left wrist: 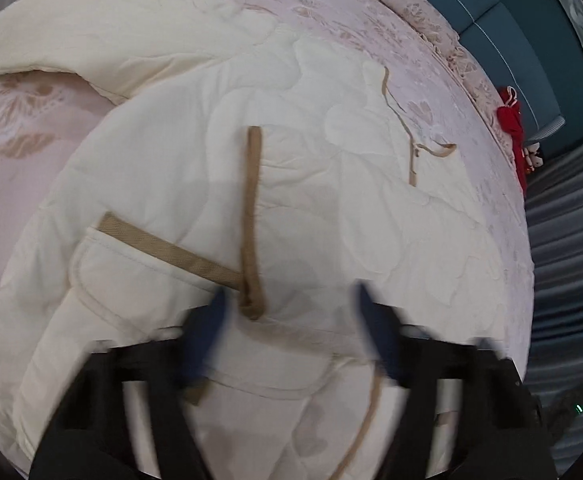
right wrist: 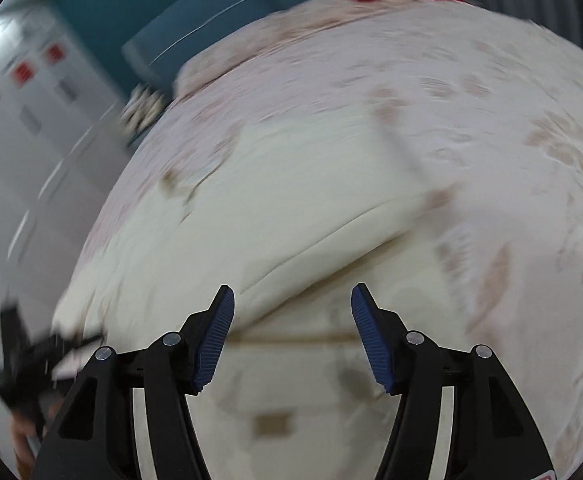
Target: Fold large clothes
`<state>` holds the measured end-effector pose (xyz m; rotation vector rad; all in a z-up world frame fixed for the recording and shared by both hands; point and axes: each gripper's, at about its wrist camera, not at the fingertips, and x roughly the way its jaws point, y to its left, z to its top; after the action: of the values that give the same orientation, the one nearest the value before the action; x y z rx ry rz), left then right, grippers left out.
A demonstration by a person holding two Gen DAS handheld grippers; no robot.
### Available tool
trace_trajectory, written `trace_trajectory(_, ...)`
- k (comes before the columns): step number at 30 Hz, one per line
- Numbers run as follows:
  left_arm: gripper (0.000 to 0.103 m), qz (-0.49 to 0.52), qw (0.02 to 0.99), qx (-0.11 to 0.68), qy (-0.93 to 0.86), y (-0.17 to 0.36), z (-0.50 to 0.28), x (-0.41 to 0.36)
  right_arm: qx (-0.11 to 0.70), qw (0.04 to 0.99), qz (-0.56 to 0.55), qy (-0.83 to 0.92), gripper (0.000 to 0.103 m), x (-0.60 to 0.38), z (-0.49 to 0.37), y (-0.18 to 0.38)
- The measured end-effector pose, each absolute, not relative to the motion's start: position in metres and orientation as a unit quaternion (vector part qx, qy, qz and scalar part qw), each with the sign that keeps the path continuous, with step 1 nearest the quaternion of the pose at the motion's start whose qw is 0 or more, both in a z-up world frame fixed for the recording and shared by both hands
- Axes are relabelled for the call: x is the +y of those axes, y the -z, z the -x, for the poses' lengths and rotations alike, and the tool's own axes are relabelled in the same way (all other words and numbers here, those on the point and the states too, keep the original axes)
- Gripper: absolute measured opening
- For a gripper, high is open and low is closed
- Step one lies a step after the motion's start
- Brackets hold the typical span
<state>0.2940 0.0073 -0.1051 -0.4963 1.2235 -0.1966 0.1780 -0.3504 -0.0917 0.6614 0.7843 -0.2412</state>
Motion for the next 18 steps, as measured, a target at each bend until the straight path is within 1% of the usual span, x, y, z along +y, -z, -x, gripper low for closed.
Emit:
trace_trajectory(2, 0.029, 0.223, 0.794, 0.559, 0.086, 0.096, -0.296, 0.008, 0.367, 0.854, -0.343, 0.133, 0.060, -0.377, -0.192, 0.100)
trace_trajectory(3, 0.013, 0.209, 0.803, 0.552, 0.086, 0.089, -0.297, 0.007, 0.363, 0.853, -0.350, 0.137, 0.060, -0.383, -0.196, 0.103)
trace_trajectory(7, 0.008, 0.179, 0.834, 0.514, 0.089, 0.057, -0.305, 0.011, 0.359, 0.843, -0.370, 0.151, 0.059, -0.405, -0.213, 0.117)
trace_trajectory(9, 0.008, 0.166, 0.852, 0.489, 0.088, 0.039, -0.310, 0.012, 0.358, 0.840, -0.380, 0.147, 0.053, -0.409, -0.216, 0.119)
trace_trajectory(10, 0.008, 0.159, 0.861, 0.475, 0.089, 0.028, -0.313, 0.014, 0.360, 0.838, -0.385, 0.144, 0.037, -0.409, -0.218, 0.120)
trace_trajectory(11, 0.008, 0.155, 0.867, 0.465, 0.088, 0.021, -0.315, 0.017, 0.363, 0.835, -0.389, 0.140, 0.013, -0.408, -0.222, 0.119)
trace_trajectory(13, 0.008, 0.146, 0.879, 0.445, 0.088, 0.005, -0.320, 0.021, 0.357, 0.837, -0.396, 0.122, 0.006, -0.408, -0.230, 0.112)
trace_trajectory(15, 0.008, 0.136, 0.887, 0.432, 0.087, -0.004, -0.325, 0.024, 0.324, 0.859, -0.379, 0.116, 0.005, -0.403, -0.228, 0.087)
trace_trajectory(18, 0.008, 0.121, 0.885, 0.445, 0.072, 0.014, -0.317, 0.032, 0.281, 0.887, -0.349, 0.111, 0.005, -0.392, -0.215, 0.060)
